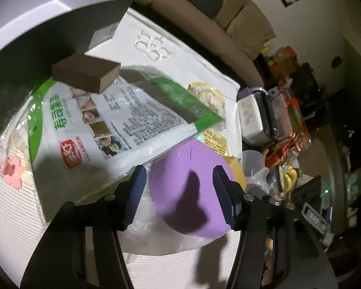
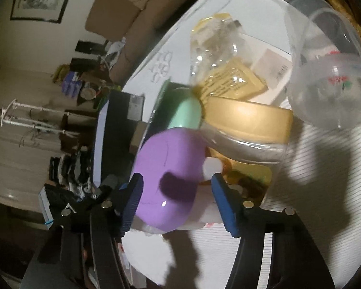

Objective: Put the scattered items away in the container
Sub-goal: 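Grasp the purple plastic lid with the left gripper and lift it, then carry the purple lid toward the white box with the left gripper, then drop the purple lid into the white box while the right gripper grasps the gold-capped jar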

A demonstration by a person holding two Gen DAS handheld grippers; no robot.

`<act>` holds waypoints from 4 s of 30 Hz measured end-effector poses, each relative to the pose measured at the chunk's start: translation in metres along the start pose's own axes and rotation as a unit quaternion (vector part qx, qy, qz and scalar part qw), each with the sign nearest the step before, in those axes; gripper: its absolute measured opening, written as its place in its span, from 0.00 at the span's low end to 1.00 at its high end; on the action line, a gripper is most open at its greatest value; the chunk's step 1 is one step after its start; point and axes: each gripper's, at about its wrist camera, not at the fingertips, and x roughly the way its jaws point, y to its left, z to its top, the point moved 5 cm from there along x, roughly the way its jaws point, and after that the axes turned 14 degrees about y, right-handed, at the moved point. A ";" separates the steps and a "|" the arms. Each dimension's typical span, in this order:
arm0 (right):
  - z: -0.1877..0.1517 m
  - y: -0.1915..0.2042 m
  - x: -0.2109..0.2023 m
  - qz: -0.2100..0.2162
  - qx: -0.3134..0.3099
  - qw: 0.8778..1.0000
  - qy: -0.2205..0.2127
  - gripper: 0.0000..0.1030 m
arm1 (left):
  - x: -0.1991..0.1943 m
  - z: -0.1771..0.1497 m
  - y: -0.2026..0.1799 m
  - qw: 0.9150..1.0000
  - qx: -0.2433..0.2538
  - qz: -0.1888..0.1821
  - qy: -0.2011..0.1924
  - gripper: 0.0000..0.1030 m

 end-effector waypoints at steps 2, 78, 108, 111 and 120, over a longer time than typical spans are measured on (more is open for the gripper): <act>0.000 -0.004 0.006 0.000 0.006 1.000 0.011 0.59 | 0.004 -0.002 -0.003 1.000 0.001 -0.003 0.007 0.57; 0.001 -0.031 0.028 -0.313 0.031 0.949 0.022 1.00 | -0.078 -0.014 -0.037 0.957 0.107 0.127 -0.238 0.13; -0.058 -0.016 0.023 -0.381 -0.055 0.913 0.136 1.00 | -0.066 -0.017 -0.043 0.953 0.146 0.151 -0.217 0.13; -0.057 -0.023 0.010 -0.335 -0.011 0.932 0.135 1.00 | -0.069 -0.017 -0.042 0.952 0.148 0.154 -0.220 0.13; -0.054 -0.025 -0.008 -0.347 0.014 0.933 0.098 1.00 | -0.074 -0.015 -0.036 0.955 0.144 0.150 -0.213 0.13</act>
